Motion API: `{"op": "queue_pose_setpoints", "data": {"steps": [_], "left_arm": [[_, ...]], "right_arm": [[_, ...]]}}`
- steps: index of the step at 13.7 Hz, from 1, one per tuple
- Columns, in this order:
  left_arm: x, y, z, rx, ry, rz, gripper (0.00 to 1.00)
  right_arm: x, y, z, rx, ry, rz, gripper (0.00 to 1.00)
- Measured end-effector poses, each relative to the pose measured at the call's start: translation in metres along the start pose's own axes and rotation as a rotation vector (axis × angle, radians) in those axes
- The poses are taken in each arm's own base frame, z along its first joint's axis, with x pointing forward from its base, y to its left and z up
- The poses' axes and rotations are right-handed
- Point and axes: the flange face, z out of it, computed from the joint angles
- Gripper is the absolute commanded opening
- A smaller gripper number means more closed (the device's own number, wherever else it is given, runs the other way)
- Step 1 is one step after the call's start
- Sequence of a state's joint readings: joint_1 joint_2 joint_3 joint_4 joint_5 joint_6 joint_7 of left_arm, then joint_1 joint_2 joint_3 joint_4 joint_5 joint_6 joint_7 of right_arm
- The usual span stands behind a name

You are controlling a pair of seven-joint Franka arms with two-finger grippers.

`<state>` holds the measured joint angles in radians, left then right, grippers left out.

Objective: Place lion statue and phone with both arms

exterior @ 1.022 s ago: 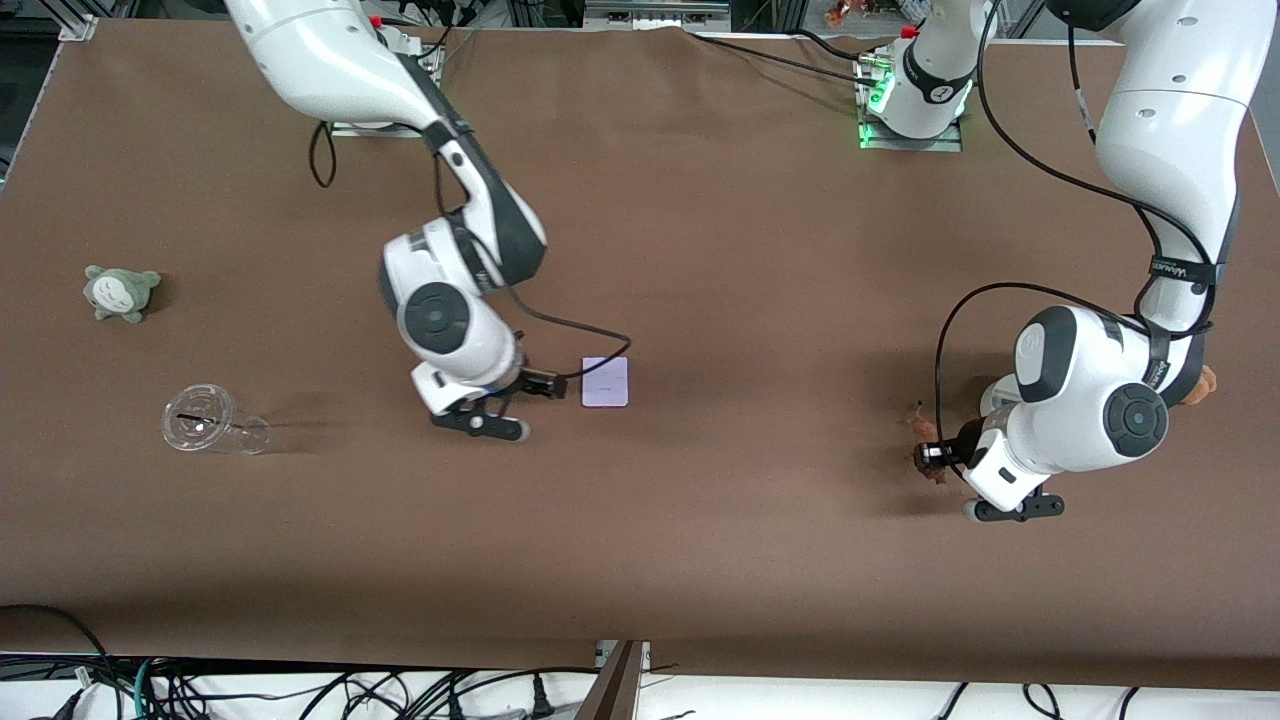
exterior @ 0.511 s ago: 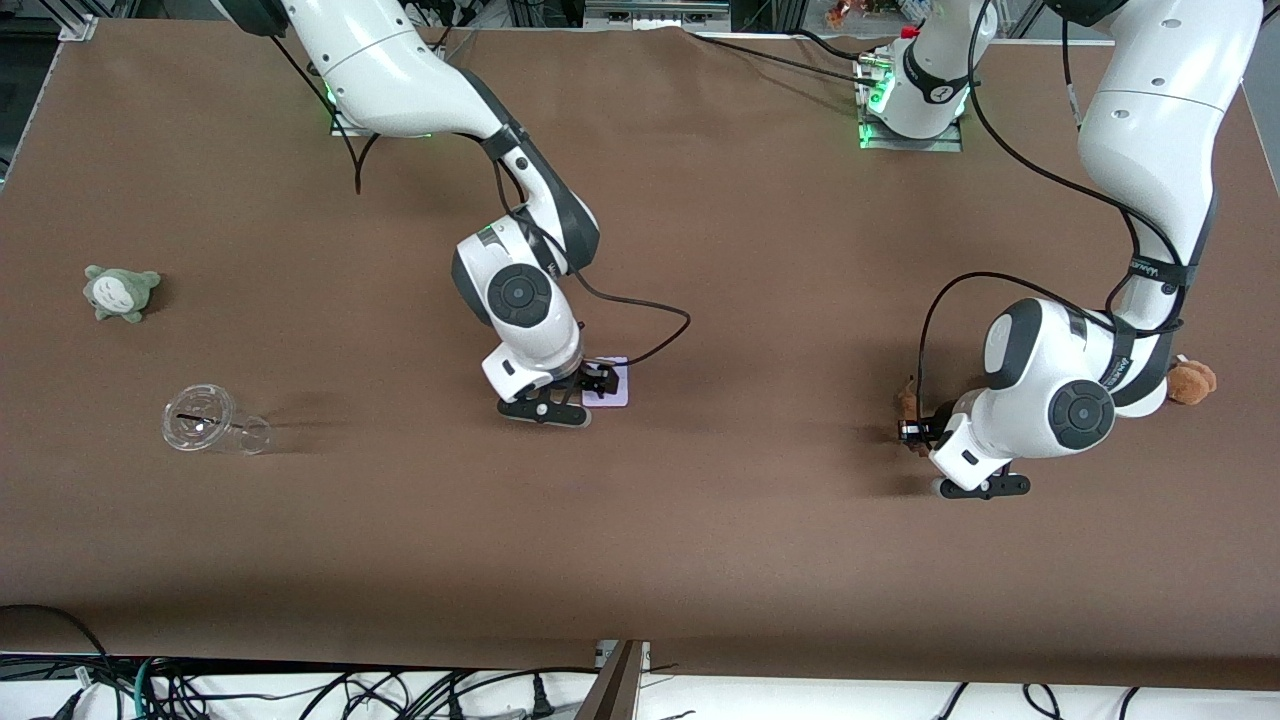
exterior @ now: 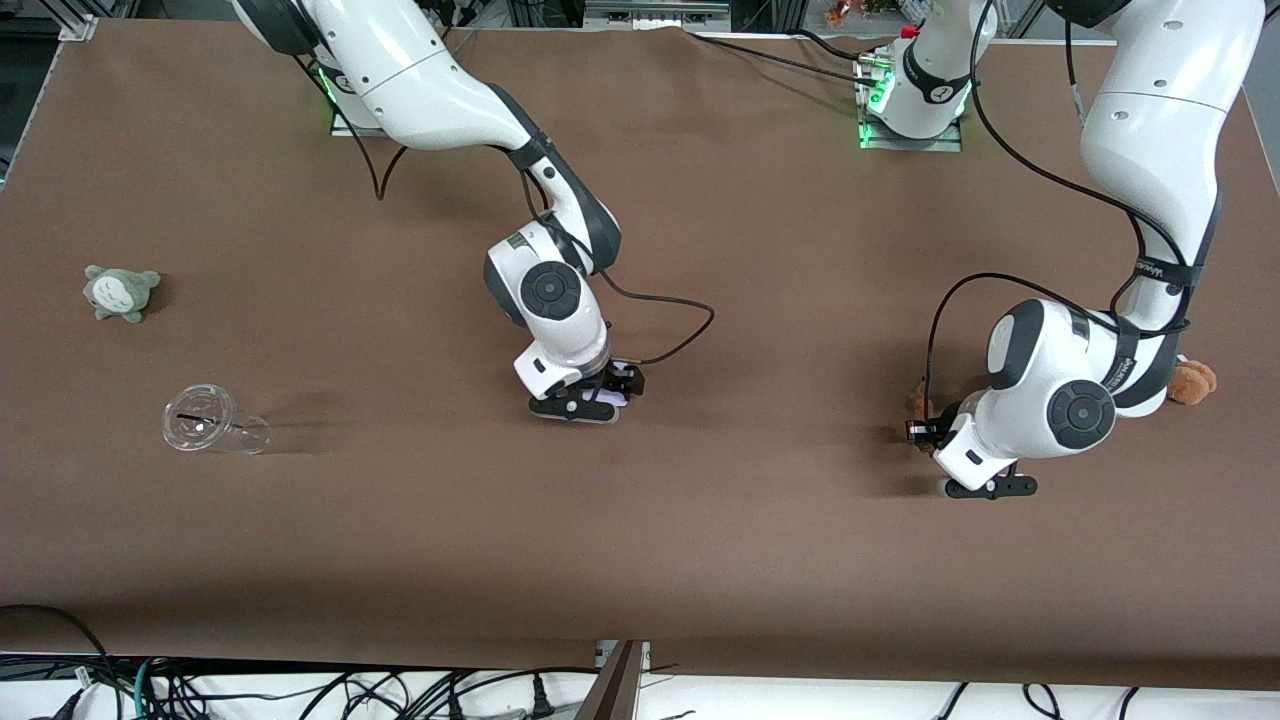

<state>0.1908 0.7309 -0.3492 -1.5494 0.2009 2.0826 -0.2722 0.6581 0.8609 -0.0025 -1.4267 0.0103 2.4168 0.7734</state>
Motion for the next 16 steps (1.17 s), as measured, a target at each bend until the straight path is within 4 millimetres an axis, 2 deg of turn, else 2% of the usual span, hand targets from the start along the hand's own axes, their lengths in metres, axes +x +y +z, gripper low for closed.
{"op": "queue_pose_setpoints", "data": {"steps": [1,4,6,7,8,9,10,11,13,14,16], "left_arm": [[0.000,-0.001,0.000,0.000,0.000,-0.002,0.13],[0.000,-0.003,0.001,0.002,-0.001,-0.004,1.00],[0.000,-0.004,0.002,0.002,-0.003,-0.006,1.00],[0.000,-0.007,0.002,0.002,-0.003,-0.009,1.00],[0.001,-0.009,0.002,0.002,-0.003,-0.013,1.00],[0.001,-0.011,0.002,0.001,-0.003,-0.015,1.00],[0.001,-0.011,0.002,0.001,-0.003,-0.016,1.00],[0.000,-0.012,0.001,0.003,-0.009,-0.017,1.00],[-0.007,-0.014,-0.014,0.024,-0.063,-0.018,1.00],[-0.012,-0.015,-0.034,0.033,-0.079,-0.021,1.00],[-0.025,-0.012,-0.095,0.038,-0.063,-0.031,1.00]], "right_arm": [[-0.001,-0.002,0.002,-0.007,0.006,-0.011,1.00],[-0.011,-0.007,0.016,-0.036,0.011,-0.049,1.00],[-0.017,-0.009,0.023,-0.048,0.010,-0.064,1.00],[-0.017,-0.009,0.024,-0.049,0.012,-0.067,0.97],[-0.017,-0.010,0.023,-0.049,0.014,-0.068,0.68],[-0.017,-0.010,0.023,-0.049,0.016,-0.071,0.32],[-0.016,-0.010,0.022,-0.052,0.019,-0.076,0.05],[-0.015,-0.010,0.021,-0.059,0.018,-0.078,0.00],[-0.011,-0.009,0.017,-0.065,0.020,-0.074,0.00],[-0.005,-0.007,0.014,-0.064,0.029,-0.067,0.00],[0.023,0.011,0.000,-0.064,0.052,-0.036,0.00]]}}
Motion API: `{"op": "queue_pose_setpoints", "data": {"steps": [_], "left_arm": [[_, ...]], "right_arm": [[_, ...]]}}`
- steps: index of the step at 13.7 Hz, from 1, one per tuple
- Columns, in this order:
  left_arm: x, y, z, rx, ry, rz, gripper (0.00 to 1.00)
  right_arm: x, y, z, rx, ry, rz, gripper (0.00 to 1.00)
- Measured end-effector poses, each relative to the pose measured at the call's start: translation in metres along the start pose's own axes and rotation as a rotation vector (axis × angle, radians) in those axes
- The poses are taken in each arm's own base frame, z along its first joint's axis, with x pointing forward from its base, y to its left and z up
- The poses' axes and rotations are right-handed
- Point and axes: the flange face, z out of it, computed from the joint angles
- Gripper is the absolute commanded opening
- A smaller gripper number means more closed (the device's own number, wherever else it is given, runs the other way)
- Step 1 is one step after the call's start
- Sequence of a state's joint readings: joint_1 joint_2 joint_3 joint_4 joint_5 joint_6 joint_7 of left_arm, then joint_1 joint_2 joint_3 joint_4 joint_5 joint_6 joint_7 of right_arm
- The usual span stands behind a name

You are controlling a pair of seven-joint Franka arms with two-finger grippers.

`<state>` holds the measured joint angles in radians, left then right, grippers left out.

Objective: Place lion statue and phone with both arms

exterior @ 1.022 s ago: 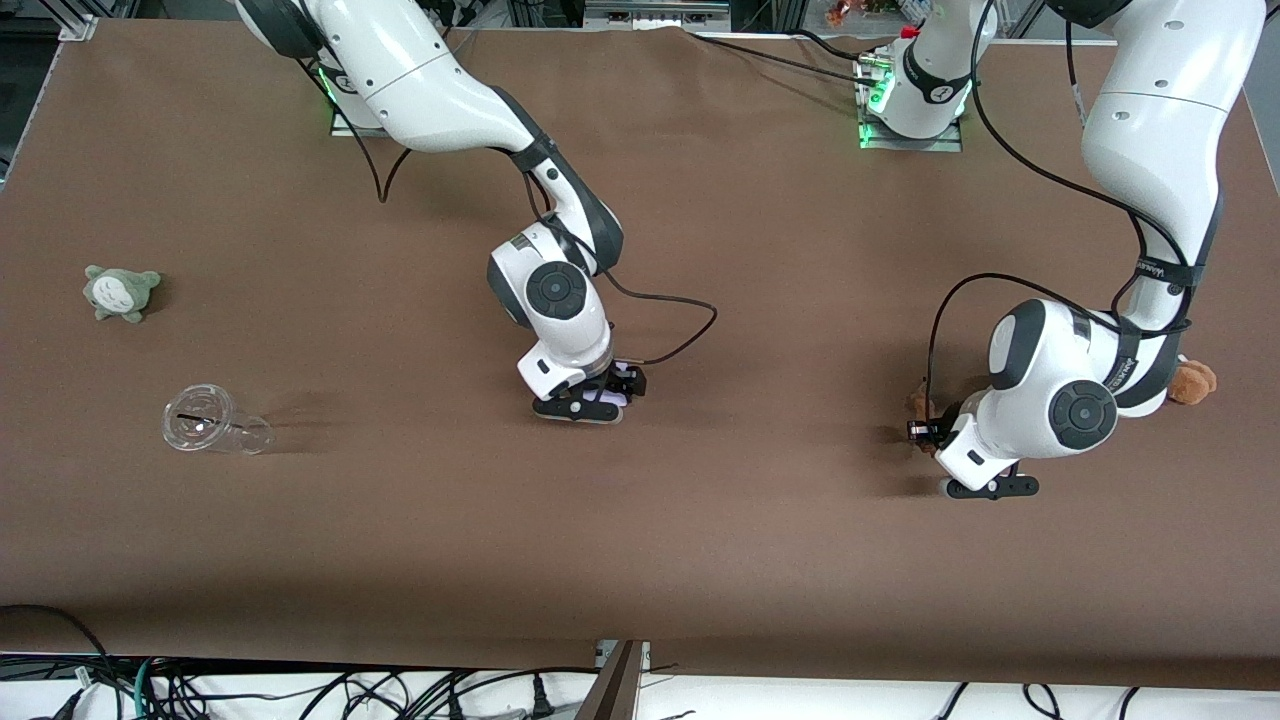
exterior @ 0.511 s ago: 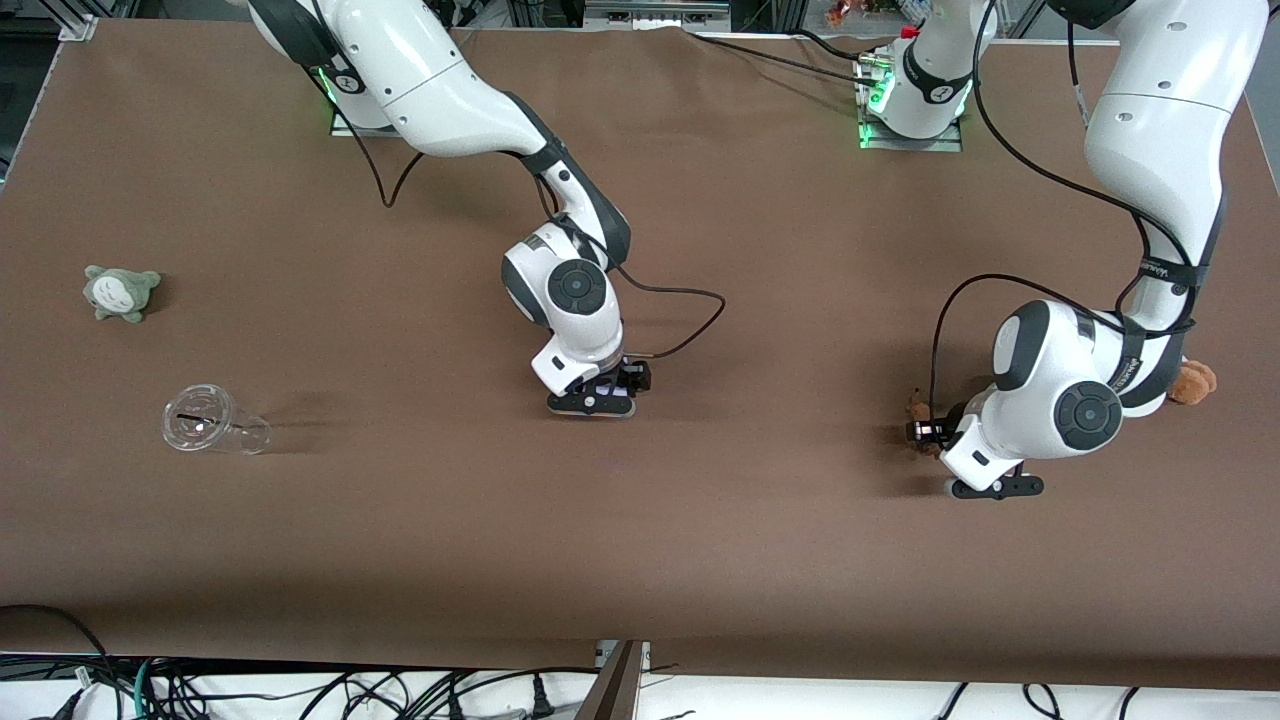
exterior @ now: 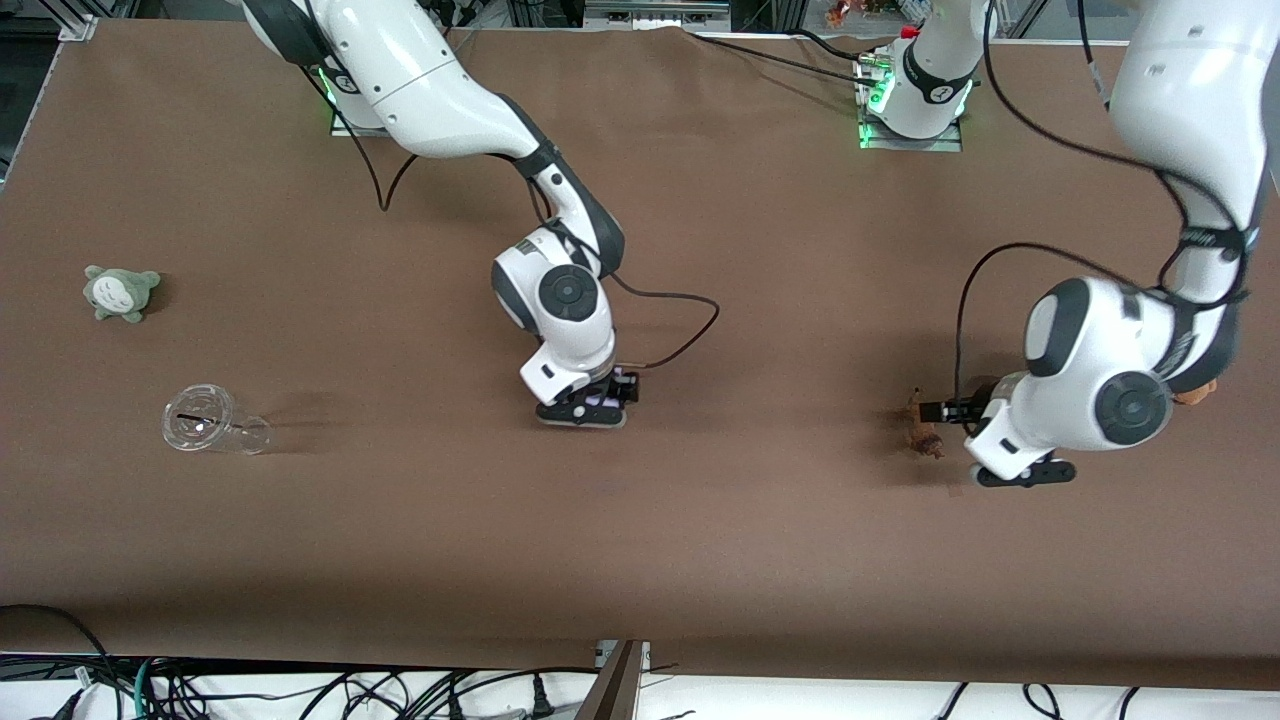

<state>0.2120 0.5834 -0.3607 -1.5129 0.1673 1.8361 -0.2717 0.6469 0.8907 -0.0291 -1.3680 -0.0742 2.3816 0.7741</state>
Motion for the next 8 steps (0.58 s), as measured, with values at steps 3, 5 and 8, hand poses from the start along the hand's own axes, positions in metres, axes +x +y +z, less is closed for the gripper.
{"op": "queue_pose_setpoints", "data": {"steps": [3,5,8], "left_arm": [[-0.039,-0.001,-0.090,0.015,0.054,-0.010,1.00],[-0.073,-0.011,-0.144,0.015,0.076,-0.004,1.00],[-0.116,-0.037,-0.209,0.036,0.137,0.029,1.00]], "right_arm": [[0.052,0.071,-0.019,-0.073,-0.056,-0.009,0.00],[0.083,0.129,-0.034,-0.117,-0.107,0.015,0.00],[0.114,0.207,-0.041,-0.153,-0.172,0.026,0.00]]}}
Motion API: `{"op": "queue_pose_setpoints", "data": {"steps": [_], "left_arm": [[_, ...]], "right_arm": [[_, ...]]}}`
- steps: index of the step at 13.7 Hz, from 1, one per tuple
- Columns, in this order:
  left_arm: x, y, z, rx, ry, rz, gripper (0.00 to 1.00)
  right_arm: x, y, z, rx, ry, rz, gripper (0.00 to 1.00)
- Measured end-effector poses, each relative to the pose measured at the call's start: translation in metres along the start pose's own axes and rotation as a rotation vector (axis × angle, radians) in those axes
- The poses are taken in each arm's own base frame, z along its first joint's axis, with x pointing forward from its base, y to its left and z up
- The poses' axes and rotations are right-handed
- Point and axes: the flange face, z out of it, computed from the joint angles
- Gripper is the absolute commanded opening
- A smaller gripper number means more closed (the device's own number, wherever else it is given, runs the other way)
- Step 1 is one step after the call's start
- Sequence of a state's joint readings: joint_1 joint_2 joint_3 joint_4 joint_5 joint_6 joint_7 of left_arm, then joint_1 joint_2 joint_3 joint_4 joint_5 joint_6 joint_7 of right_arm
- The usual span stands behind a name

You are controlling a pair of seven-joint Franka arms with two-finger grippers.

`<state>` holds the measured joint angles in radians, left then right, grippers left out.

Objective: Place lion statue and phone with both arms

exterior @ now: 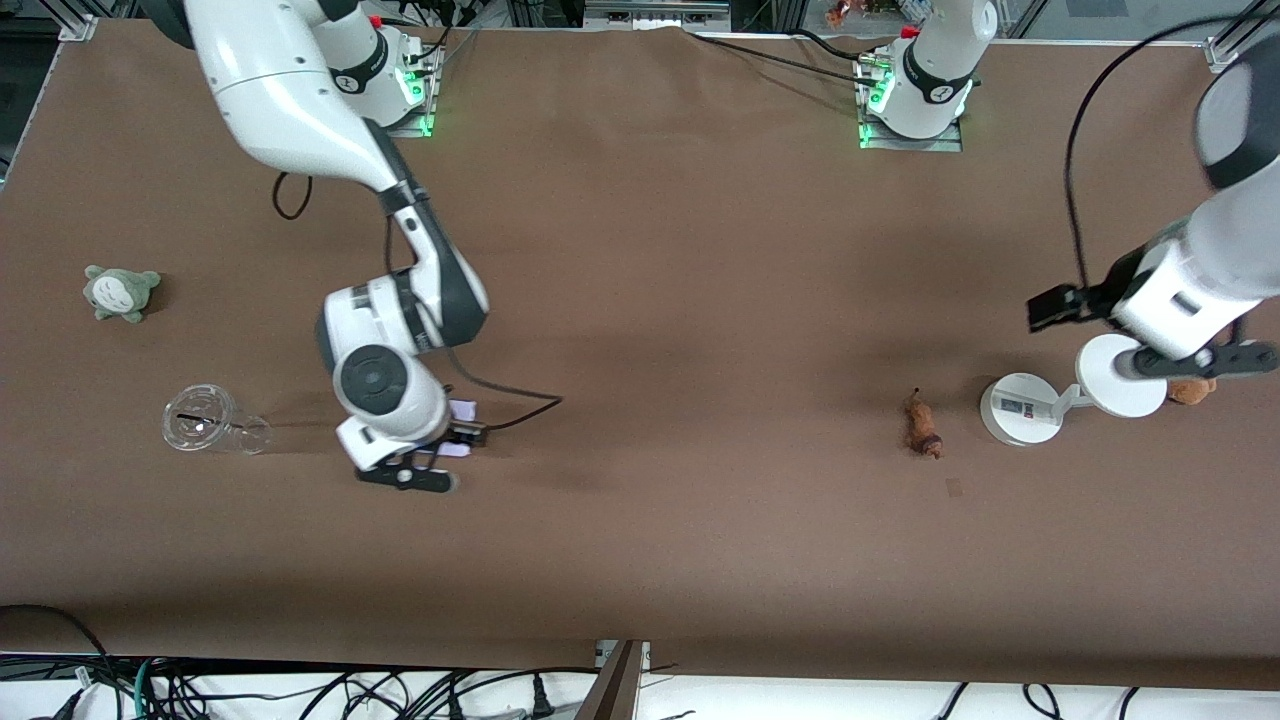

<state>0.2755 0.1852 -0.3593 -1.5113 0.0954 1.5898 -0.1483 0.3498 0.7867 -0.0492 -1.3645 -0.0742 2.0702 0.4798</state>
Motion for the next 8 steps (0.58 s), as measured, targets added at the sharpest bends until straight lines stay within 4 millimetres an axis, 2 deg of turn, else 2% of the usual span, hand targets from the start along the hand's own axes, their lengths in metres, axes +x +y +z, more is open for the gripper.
{"op": "queue_pose_setpoints", "data": {"steps": [3,4,6,8], "left_arm": [[-0.016,-0.015,-0.026,-0.027,0.001,-0.016,1.00],[-0.016,-0.017,-0.032,-0.033,0.004,-0.019,1.00],[-0.019,-0.018,-0.039,-0.037,0.002,0.000,1.00],[-0.024,-0.022,-0.053,-0.036,-0.003,0.040,1.00]], "right_arm": [[0.019,0.079,0.030,-0.016,-0.066,-0.037,0.00],[0.021,0.098,0.039,-0.015,-0.075,-0.037,0.00],[0.021,0.124,0.051,-0.020,-0.078,-0.042,0.00],[0.017,0.140,0.059,-0.024,-0.066,-0.040,0.00]]}}
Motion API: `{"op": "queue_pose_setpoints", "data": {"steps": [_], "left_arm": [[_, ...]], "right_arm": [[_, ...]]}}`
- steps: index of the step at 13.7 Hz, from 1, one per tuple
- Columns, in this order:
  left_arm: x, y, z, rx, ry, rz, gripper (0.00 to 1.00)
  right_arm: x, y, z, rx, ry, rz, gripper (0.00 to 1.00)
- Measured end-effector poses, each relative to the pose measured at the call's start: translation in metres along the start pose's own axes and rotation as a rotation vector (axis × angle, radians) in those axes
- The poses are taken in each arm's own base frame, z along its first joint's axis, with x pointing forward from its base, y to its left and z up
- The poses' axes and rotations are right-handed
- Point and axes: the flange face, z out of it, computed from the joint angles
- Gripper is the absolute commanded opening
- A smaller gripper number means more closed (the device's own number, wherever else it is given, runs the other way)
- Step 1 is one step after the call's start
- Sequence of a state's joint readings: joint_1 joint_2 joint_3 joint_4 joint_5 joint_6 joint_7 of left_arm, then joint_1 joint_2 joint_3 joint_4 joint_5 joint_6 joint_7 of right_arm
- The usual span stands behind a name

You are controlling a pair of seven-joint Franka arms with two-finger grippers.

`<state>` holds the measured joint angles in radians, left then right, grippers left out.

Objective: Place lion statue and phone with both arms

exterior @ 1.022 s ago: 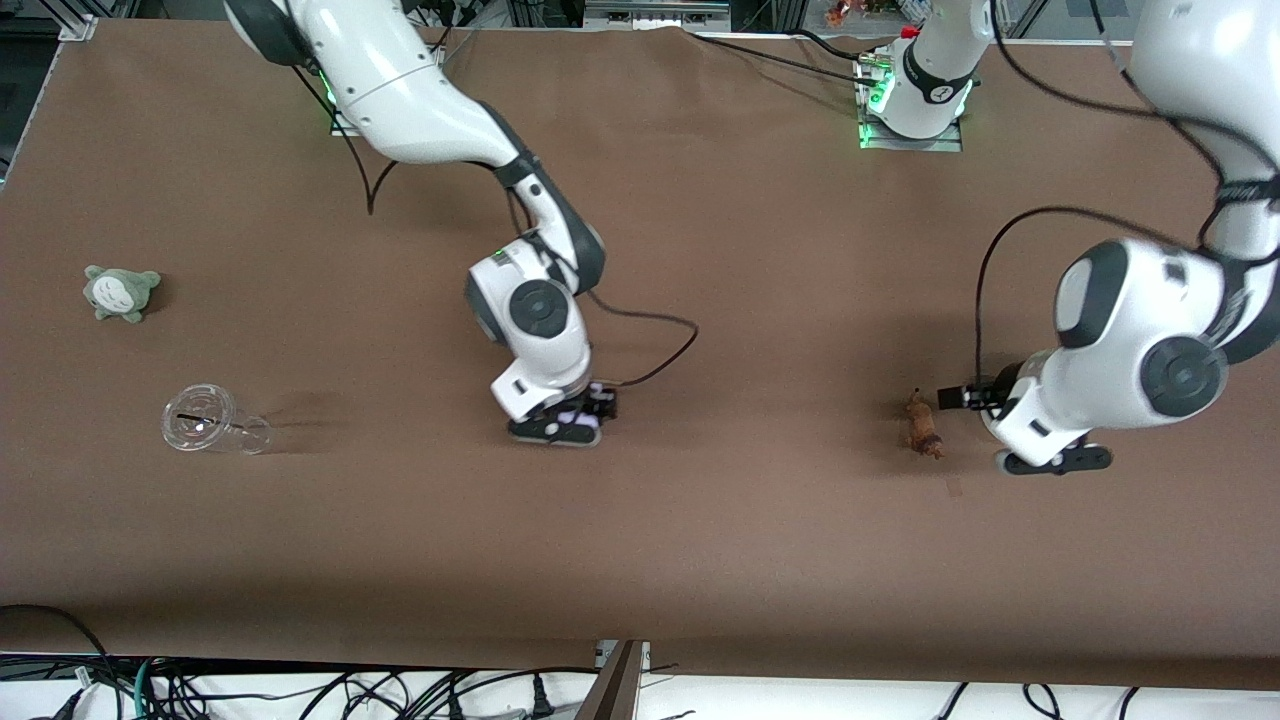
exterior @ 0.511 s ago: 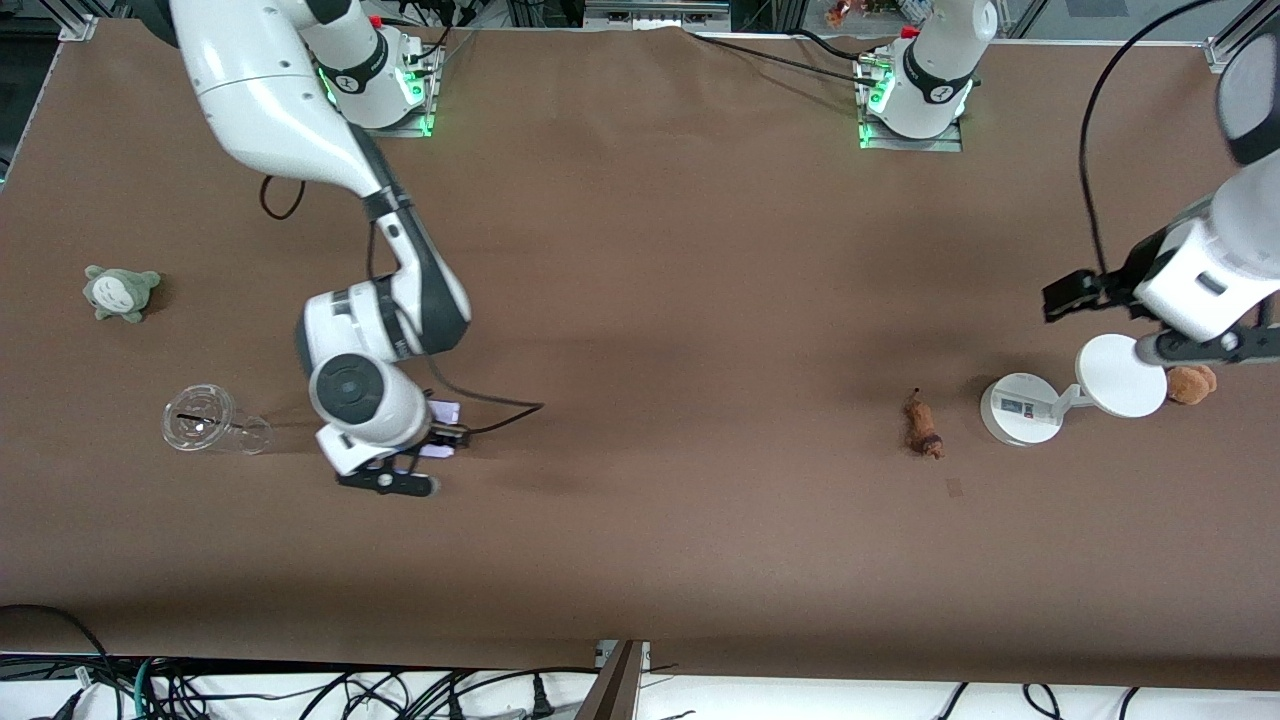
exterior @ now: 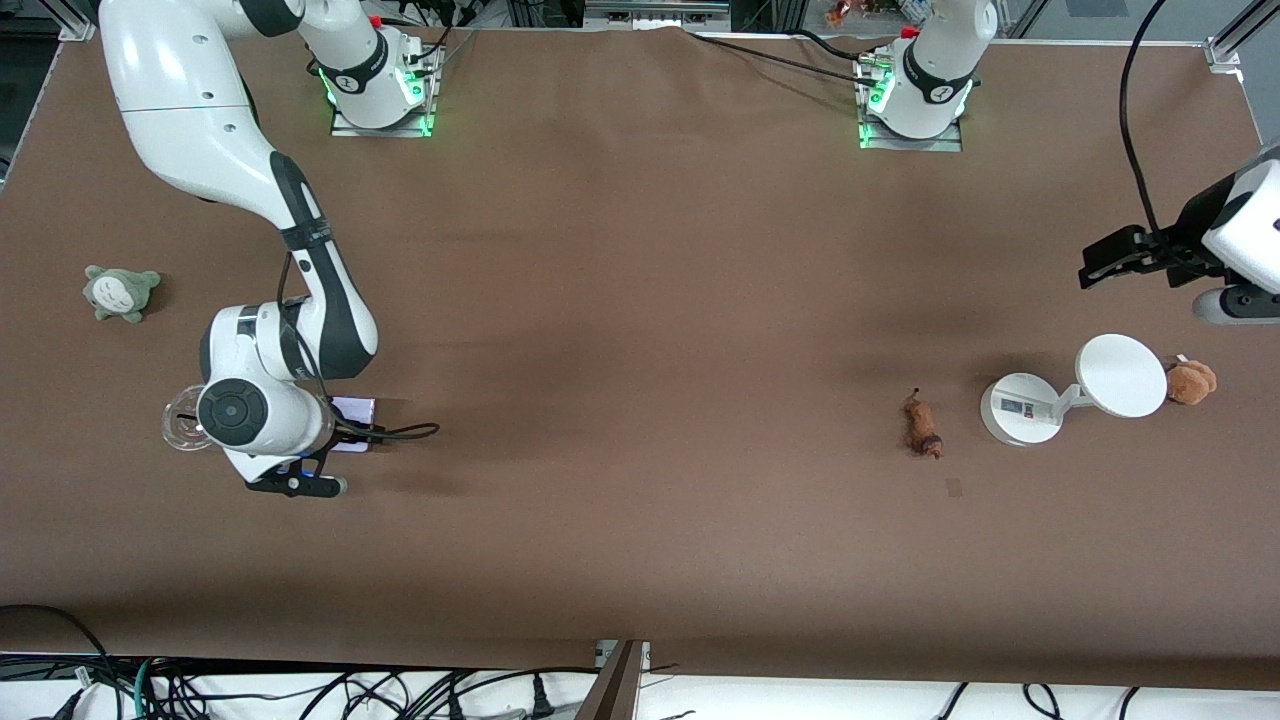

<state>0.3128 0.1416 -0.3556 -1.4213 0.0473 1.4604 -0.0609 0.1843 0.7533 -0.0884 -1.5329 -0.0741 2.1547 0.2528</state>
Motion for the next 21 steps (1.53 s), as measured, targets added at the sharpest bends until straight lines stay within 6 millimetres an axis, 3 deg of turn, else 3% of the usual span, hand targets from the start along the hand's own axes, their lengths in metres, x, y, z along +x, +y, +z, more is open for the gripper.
{"op": "queue_pose_setpoints", "data": {"steps": [5,9,16,17,18,19,21], "left_arm": [[-0.029,0.008,-0.037,0.010,0.012,0.029,1.00],[-0.042,-0.016,-0.027,-0.012,-0.013,-0.029,1.00],[-0.040,-0.017,-0.022,-0.044,0.027,-0.039,1.00],[-0.040,-0.017,-0.022,-0.045,0.032,-0.048,1.00],[-0.038,-0.018,-0.022,-0.045,0.041,-0.059,1.00],[-0.036,-0.021,-0.020,-0.046,0.050,-0.069,1.00],[-0.034,-0.029,-0.021,-0.047,0.062,-0.085,1.00]], "right_arm": [[-0.008,0.031,0.015,0.005,0.006,0.009,0.00],[-0.004,0.043,0.021,0.018,0.057,0.008,0.00],[0.001,0.051,0.022,0.027,0.113,-0.023,0.00],[0.002,0.051,0.023,0.028,0.116,-0.025,0.43],[0.002,0.051,0.023,0.028,0.120,-0.026,0.80],[0.002,0.051,0.025,0.029,0.123,-0.027,0.99],[0.003,0.050,0.026,0.030,0.131,-0.029,0.99]]}}
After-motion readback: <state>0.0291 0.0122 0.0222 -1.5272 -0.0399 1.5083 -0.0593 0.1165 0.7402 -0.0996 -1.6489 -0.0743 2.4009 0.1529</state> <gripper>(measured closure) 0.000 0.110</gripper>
